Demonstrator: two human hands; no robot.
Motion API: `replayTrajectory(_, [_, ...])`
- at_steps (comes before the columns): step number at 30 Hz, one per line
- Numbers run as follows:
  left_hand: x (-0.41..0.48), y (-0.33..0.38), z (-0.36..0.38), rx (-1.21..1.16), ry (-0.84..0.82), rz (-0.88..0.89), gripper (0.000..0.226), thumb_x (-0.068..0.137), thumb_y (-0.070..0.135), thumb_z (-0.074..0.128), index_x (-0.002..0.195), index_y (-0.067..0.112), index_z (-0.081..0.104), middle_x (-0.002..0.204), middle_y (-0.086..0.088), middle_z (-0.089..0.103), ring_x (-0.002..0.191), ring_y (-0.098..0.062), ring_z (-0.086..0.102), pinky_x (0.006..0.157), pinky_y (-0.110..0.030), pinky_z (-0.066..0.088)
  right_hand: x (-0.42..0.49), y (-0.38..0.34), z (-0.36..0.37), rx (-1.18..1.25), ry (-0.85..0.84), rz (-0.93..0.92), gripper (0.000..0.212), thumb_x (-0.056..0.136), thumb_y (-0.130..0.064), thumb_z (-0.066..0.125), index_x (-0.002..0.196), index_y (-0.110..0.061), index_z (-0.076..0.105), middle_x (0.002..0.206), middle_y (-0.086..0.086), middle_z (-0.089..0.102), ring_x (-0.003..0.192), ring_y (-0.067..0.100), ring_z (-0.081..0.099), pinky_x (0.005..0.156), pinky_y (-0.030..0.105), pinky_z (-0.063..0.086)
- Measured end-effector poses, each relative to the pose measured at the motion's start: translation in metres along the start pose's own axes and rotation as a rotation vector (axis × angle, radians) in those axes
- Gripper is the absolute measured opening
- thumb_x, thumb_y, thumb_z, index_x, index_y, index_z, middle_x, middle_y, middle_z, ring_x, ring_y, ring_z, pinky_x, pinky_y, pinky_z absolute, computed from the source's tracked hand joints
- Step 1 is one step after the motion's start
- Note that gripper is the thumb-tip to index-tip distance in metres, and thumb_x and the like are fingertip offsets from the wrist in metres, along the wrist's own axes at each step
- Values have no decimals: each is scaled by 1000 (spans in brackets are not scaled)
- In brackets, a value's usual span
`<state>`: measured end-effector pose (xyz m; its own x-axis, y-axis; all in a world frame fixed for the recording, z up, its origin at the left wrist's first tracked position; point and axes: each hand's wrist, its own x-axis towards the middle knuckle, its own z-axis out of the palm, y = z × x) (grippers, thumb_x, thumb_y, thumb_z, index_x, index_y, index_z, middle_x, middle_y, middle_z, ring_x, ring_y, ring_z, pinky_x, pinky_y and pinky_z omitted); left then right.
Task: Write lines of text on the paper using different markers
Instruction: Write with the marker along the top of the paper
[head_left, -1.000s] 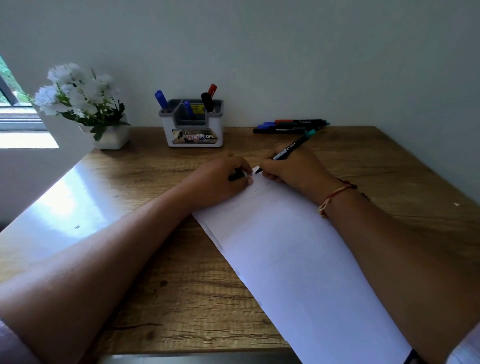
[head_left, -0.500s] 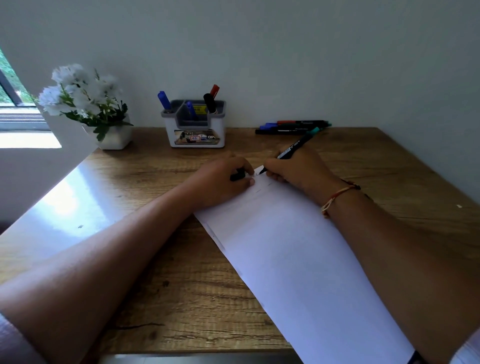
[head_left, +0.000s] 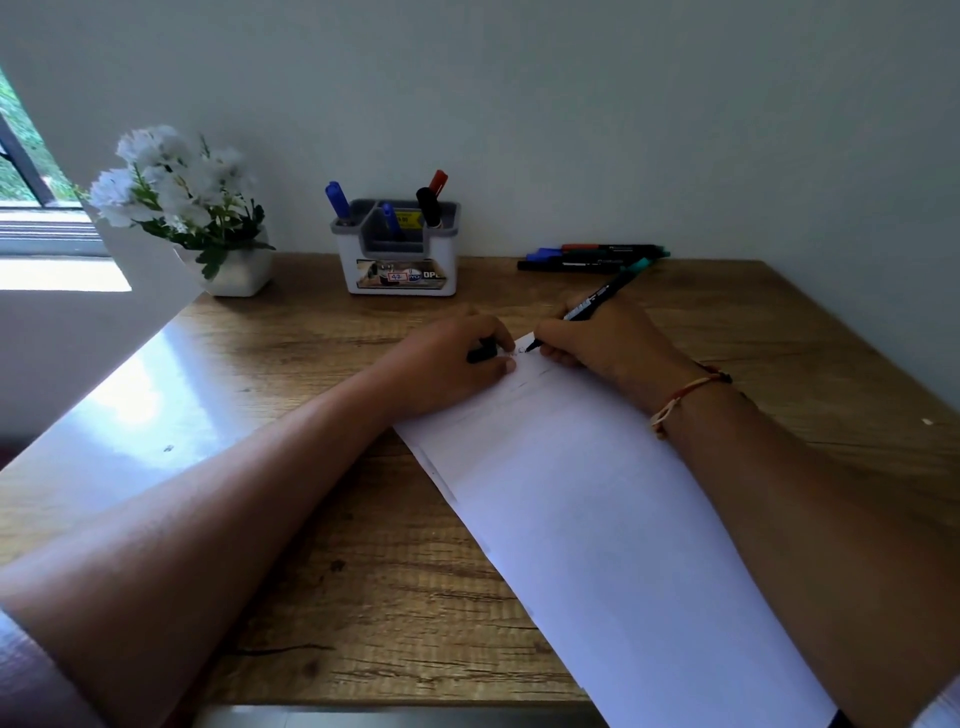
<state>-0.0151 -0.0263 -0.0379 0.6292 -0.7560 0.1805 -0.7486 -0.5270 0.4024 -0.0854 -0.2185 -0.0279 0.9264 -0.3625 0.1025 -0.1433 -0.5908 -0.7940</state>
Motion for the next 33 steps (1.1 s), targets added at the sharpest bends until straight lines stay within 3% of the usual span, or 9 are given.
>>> replayTrajectory(5, [0, 1, -1, -3, -1, -9, 27, 94, 44, 59, 120, 34, 62, 121, 6, 59, 103, -11, 56, 82, -25, 46, -2, -2, 0, -26, 16, -16, 23, 78, -27, 67, 81, -5, 73, 76, 9, 76, 65, 16, 66, 64, 31, 53])
replayTrajectory(9, [0, 2, -2, -1, -3, -9, 28, 95, 43, 59, 120, 32, 62, 121, 5, 60, 104, -12, 57, 88, -30, 49, -2, -4, -1, -68, 16, -42, 24, 79, -27, 66, 85, -4, 73, 80, 13, 76, 76, 29, 70, 71, 41, 57])
replayTrajectory(11, [-1, 2, -2, -4, -9, -15, 28, 94, 44, 59, 120, 33, 62, 121, 5, 59, 104, -12, 57, 91, -32, 51, -2, -4, -1, -70, 17, -44, 24, 79, -26, 66, 86, -4, 73, 81, 13, 75, 76, 29, 70, 70, 40, 57])
replayTrajectory(17, [0, 0, 0, -7, -8, -11, 28, 94, 44, 60, 119, 34, 62, 120, 7, 59, 102, -10, 57, 87, -27, 48, -3, -1, 1, 14, 28, 29, 26, 82, -29, 69, 82, -4, 76, 79, 10, 76, 62, 12, 64, 62, 28, 53])
replayTrajectory(20, [0, -1, 0, 0, -2, -3, 28, 94, 44, 60, 120, 33, 62, 119, 7, 60, 102, -10, 57, 87, -28, 49, -3, -1, 1, 35, 46, 34, 24, 83, -27, 69, 83, -4, 76, 80, 11, 77, 63, 13, 65, 62, 27, 54])
replayTrajectory(24, [0, -1, 0, -2, 4, 2, 27, 94, 44, 60, 119, 33, 63, 119, 8, 60, 101, -9, 56, 81, -21, 45, -5, -4, 0, -3, 21, 21, 21, 81, -27, 67, 70, -11, 73, 65, 3, 70, 56, 10, 61, 58, 25, 50])
replayTrajectory(28, [0, -2, 0, -21, 7, -8, 26, 93, 44, 61, 118, 35, 63, 117, 9, 60, 100, -8, 57, 78, -19, 44, -3, -3, 0, 12, 46, 32, 21, 81, -26, 68, 76, -7, 75, 70, 6, 74, 59, 12, 63, 61, 27, 51])
replayTrajectory(33, [0, 0, 0, -18, -7, -13, 27, 94, 44, 60, 118, 34, 63, 120, 7, 60, 103, -10, 58, 89, -29, 51, -3, -2, 0, -6, 41, 48, 20, 79, -27, 67, 74, -8, 73, 68, 6, 72, 59, 12, 62, 61, 30, 52])
